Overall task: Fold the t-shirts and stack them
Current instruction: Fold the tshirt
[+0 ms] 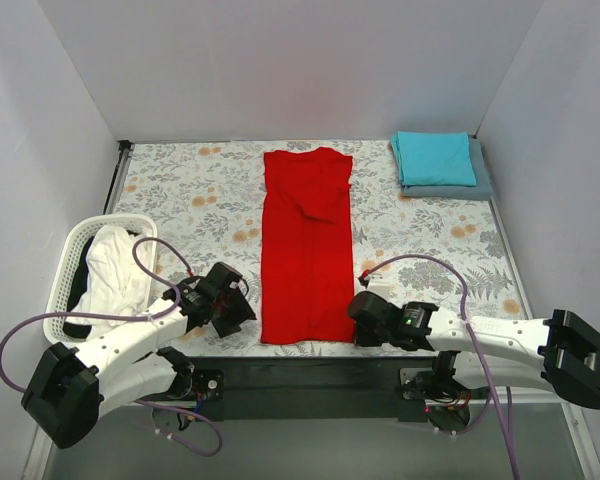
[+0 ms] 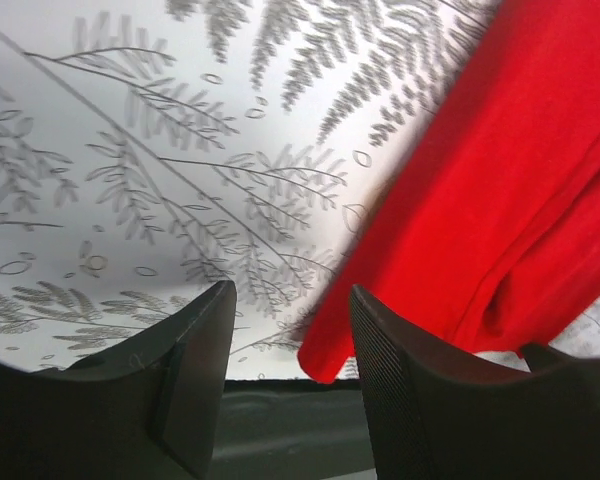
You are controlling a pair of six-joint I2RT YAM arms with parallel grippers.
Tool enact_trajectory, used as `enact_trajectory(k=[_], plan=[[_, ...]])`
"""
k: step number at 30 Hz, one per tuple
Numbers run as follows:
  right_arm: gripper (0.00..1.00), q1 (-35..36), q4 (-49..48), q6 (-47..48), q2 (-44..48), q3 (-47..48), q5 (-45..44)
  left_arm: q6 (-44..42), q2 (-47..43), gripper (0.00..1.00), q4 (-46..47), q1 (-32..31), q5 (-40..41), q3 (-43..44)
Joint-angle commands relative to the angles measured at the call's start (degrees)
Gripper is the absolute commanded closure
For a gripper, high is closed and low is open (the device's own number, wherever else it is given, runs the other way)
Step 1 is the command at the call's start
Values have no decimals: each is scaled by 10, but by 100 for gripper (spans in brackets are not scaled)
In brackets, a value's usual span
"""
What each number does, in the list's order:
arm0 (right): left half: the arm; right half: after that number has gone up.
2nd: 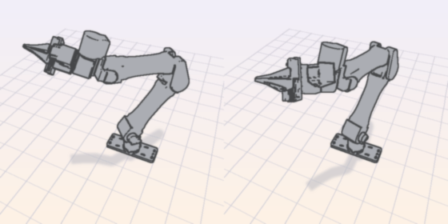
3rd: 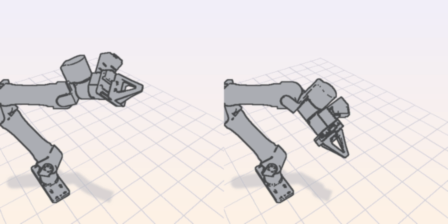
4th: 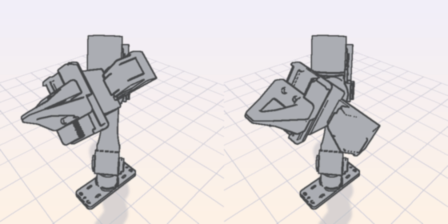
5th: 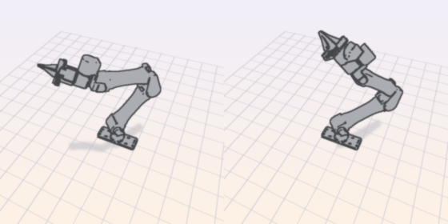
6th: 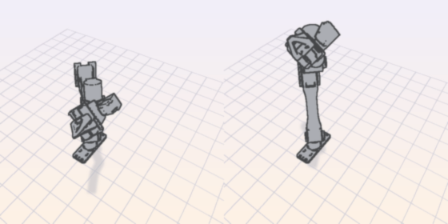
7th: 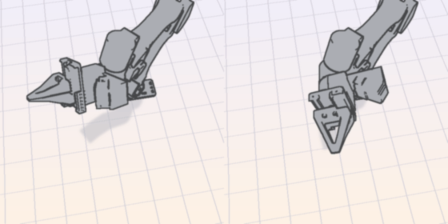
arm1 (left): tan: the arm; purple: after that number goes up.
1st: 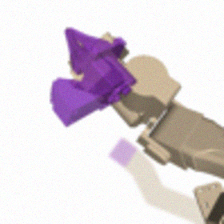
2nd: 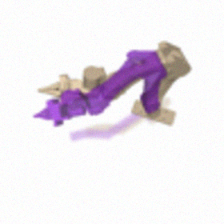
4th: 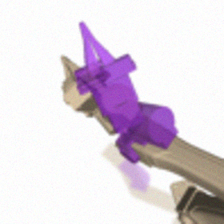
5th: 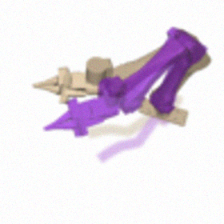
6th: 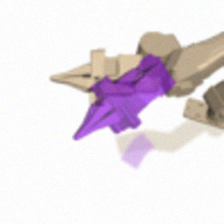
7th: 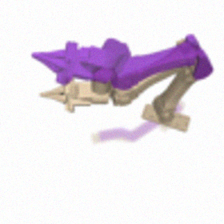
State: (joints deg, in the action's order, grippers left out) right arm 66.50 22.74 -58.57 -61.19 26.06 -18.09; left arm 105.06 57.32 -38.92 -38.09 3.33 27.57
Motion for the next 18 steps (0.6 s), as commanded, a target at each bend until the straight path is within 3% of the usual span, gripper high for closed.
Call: enact_trajectory(k=[1,5,6,11,18], plan=[[98,4,25,-15,14,-5,-10,-23,-14,52,43,-2,-61,3],[81,4,25,-15,32,-2,-6,-20,14,54,72,-16,-95,-16],[69,4,24,-17,45,-3,-6,-18,15,54,78,-22,-97,-21],[48,3,25,-26,76,-8,-17,-1,21,57,96,-64,-90,-27],[43,2,20,-33,40,-3,-19,30,52,73,82,-83,-72,-41]])
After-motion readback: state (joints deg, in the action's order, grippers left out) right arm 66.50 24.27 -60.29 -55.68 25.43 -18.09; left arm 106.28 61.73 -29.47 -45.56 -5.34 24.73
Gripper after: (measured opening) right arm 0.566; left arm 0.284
